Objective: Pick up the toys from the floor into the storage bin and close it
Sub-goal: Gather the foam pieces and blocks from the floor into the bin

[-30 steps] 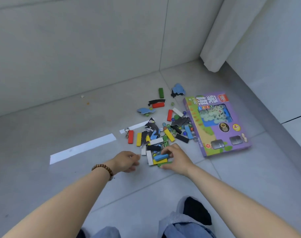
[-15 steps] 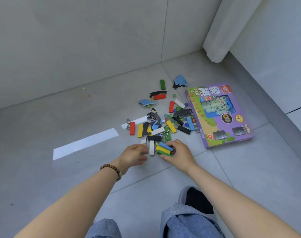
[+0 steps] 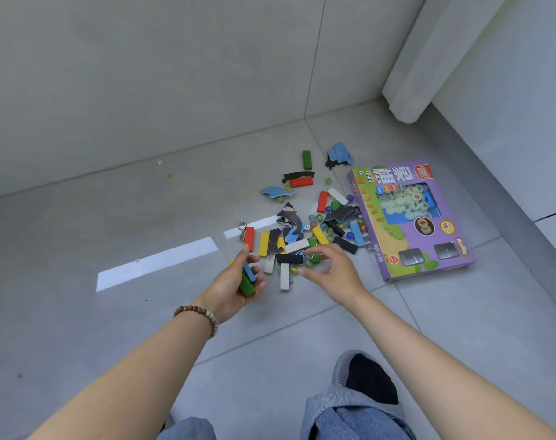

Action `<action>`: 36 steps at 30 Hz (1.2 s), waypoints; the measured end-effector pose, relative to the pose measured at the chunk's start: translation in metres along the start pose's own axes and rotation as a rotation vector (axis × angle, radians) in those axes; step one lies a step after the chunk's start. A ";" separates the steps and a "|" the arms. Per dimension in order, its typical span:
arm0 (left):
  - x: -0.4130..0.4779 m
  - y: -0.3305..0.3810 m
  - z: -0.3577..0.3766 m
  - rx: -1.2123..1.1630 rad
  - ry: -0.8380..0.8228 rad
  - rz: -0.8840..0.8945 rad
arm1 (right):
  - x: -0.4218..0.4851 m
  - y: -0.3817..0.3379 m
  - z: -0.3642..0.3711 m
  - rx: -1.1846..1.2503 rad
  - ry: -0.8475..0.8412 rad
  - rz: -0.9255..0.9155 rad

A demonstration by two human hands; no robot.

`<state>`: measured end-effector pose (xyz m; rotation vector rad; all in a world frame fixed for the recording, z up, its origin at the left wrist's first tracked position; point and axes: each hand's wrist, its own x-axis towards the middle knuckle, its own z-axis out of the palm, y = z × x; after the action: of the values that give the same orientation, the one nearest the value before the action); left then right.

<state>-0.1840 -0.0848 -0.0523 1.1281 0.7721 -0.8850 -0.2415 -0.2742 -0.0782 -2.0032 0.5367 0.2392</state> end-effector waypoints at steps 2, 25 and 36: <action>0.002 -0.003 -0.006 0.025 0.038 -0.010 | -0.001 0.005 0.013 -0.059 -0.012 -0.032; -0.002 -0.007 -0.014 0.059 0.010 -0.008 | -0.007 0.017 0.033 -0.184 0.167 -0.028; -0.003 -0.007 -0.010 0.071 0.016 -0.012 | -0.005 -0.015 0.004 1.096 -0.019 0.443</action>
<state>-0.1921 -0.0756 -0.0556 1.1951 0.7658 -0.9202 -0.2384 -0.2637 -0.0666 -0.8097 0.8590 0.1693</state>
